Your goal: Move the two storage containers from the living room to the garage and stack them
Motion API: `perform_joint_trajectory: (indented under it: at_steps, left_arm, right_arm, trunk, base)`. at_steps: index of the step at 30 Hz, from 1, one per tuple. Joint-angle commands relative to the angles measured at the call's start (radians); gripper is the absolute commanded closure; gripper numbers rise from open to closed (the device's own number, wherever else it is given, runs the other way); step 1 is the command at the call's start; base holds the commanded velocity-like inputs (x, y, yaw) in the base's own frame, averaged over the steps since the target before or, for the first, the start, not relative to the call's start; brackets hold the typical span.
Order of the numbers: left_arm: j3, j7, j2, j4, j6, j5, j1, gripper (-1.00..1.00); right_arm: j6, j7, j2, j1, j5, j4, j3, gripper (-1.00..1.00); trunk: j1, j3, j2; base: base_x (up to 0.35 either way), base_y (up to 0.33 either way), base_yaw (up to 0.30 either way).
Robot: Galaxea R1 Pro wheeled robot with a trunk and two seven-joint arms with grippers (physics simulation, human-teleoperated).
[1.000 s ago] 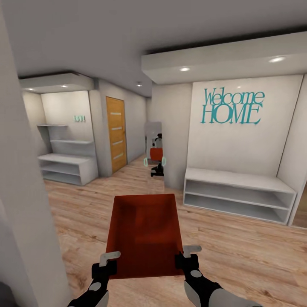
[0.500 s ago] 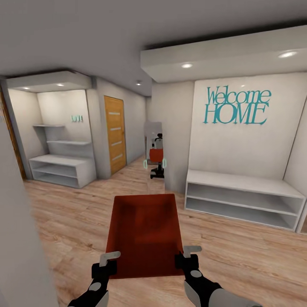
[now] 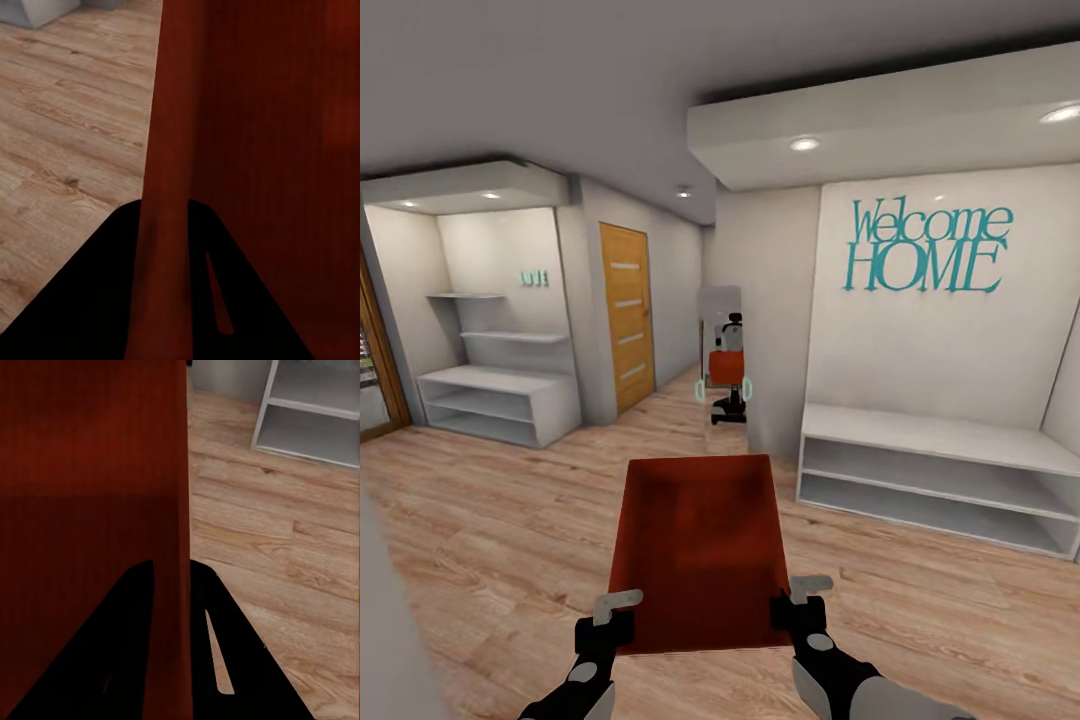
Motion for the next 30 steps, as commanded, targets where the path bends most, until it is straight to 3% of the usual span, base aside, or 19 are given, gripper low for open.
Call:
perform_joint_trajectory:
  at_steps: [1, 13, 25, 30]
  left_arm:
    - [0.029, 0.001, -0.001, -0.003, 0.002, -0.02, -0.002, 1.0]
    - [0.029, 0.001, -0.001, -0.003, 0.002, -0.02, -0.002, 1.0]
    - [0.029, 0.001, -0.001, -0.003, 0.002, -0.02, -0.002, 1.0]
    - [0.029, 0.001, -0.001, -0.003, 0.002, -0.02, -0.002, 1.0]
  right_arm:
    - [-0.002, 0.003, 0.0, 0.0, -0.014, 0.002, -0.01, 1.0]
    - [-0.002, 0.004, 0.0, 0.0, -0.014, 0.002, -0.01, 1.0]
    - [-0.002, 0.004, 0.001, 0.0, -0.014, 0.002, -0.01, 1.0]
    - [-0.003, 0.004, 0.001, 0.0, -0.014, 0.002, -0.01, 1.0]
  trunk:
    - [0.001, -0.001, -0.001]
    - [0.001, -0.001, -0.001]
    - [0.001, -0.001, -0.001]
    - [0.001, -0.001, -0.001]
  base:
    - [0.323, 0.0, 0.0]
    - [0.323, 0.0, 0.015]
    - [0.323, 0.0, 0.259]
    - [0.323, 0.0, 0.075]
